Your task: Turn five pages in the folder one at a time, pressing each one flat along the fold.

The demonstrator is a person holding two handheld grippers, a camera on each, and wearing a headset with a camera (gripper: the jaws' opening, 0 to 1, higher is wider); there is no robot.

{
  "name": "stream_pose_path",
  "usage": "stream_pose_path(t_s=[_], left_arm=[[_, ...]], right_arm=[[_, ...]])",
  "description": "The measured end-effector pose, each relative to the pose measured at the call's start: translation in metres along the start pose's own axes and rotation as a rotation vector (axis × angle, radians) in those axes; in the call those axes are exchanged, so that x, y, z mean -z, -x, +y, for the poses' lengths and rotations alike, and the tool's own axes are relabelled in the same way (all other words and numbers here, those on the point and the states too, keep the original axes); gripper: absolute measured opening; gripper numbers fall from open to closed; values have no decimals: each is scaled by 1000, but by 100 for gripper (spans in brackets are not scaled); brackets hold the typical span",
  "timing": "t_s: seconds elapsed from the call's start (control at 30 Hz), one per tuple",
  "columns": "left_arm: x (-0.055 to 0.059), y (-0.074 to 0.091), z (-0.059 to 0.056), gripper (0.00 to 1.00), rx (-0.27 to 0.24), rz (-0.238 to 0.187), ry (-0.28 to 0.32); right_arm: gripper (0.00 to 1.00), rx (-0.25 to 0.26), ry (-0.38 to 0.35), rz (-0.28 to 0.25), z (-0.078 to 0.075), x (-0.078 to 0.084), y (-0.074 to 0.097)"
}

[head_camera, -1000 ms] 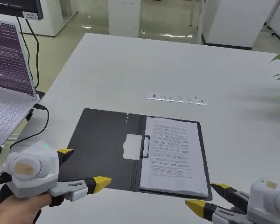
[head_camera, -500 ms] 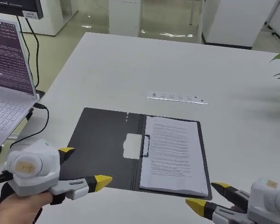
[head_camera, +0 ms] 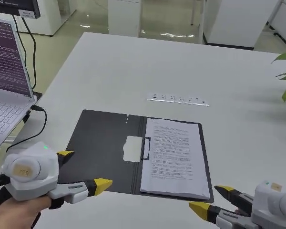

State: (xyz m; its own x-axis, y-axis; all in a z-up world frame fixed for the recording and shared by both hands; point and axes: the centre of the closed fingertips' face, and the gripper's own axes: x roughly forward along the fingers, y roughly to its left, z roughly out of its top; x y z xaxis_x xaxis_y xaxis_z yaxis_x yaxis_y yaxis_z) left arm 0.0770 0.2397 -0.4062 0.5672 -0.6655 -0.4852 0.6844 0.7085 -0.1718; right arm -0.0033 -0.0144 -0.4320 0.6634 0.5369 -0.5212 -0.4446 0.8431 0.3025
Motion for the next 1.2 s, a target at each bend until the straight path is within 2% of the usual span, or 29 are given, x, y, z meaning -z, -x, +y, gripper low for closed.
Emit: stream_pose_path(t_s=[0.23,0.53,0.73,0.97,1.2], left_arm=[[-3,-13,-12,83,40,17,-29],[-11,-31,-21,83,83,26,-53],[-23,-45,-31,82,125,21,-66],[-26,-71,-48,82,184,49,-97],[-29,-98,-74,82,248,74,-128]], right_arm=[[65,13,-10,-1,-4,1,5],[64,43,-43,-17,-13,3,12],[64,62,-51,-9,-19,4,17],[63,79,-69,-22,-24,3,17],[63,81,-78,-24,-28,4,17]])
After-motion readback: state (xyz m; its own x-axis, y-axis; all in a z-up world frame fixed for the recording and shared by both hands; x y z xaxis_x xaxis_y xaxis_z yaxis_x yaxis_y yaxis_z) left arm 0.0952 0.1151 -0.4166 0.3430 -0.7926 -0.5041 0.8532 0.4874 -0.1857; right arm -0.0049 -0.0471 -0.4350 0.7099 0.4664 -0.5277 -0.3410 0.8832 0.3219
